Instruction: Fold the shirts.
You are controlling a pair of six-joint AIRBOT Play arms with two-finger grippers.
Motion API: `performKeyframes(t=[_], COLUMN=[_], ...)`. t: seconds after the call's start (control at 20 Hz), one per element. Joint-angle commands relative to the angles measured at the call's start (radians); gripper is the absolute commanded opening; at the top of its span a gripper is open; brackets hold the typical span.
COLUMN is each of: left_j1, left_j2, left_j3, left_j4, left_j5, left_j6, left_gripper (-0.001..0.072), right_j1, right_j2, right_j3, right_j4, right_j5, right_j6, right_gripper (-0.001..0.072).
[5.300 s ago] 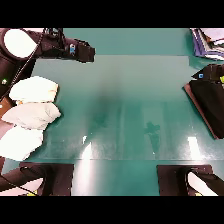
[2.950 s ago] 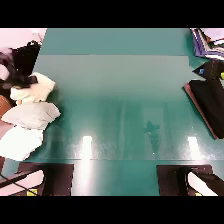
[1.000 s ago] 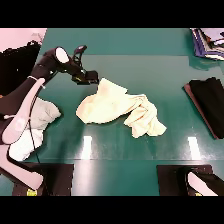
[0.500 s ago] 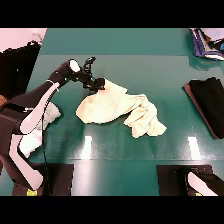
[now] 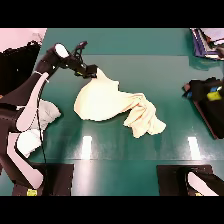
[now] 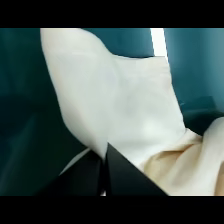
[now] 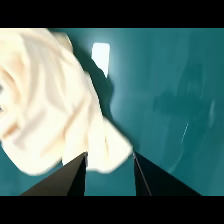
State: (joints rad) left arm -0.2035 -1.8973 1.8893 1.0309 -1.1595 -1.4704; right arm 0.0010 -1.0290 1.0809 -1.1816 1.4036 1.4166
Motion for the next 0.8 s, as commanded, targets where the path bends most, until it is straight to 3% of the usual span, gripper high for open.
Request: performKeyframes(t=[0.0,0.25,0.5,0.55,0.65,0.75], left_j1=[0.012,0.012,0.013,0.013,0.013,0.013], left_j2=[0.001,0.001,0.001,0.001,0.002,0.006], left_j3=[0.077,0.077,0.077,0.077,0.079,0.106], left_j4=[0.005,0.010,0.010,0.011,0.018,0.046], left_j5=[-0.072,-0.105,-0.120,-0.130,-0.148,-0.192], left_j6=[0.012,0.012,0.012,0.012,0.012,0.011], left_gripper=[0.0023,0.0022,0.0022,0.0022,0.0021,0.0021], right_j1=[-0.026,-0.015,0.048,0.063,0.079,0.078], right_j2=[-0.066,-0.222,-0.327,-0.328,-0.328,-0.323], right_j3=[-0.208,-0.312,-0.271,-0.261,-0.236,-0.195], right_j4=[0.035,0.146,0.168,0.167,0.164,0.159], right_j5=[0.002,-0.159,-0.218,-0.253,-0.301,-0.307], right_j6=[-0.013,-0.077,-0.080,-0.080,-0.084,-0.084], right_gripper=[0.0348,0.0348,0.0330,0.0256,0.0016,0.0016])
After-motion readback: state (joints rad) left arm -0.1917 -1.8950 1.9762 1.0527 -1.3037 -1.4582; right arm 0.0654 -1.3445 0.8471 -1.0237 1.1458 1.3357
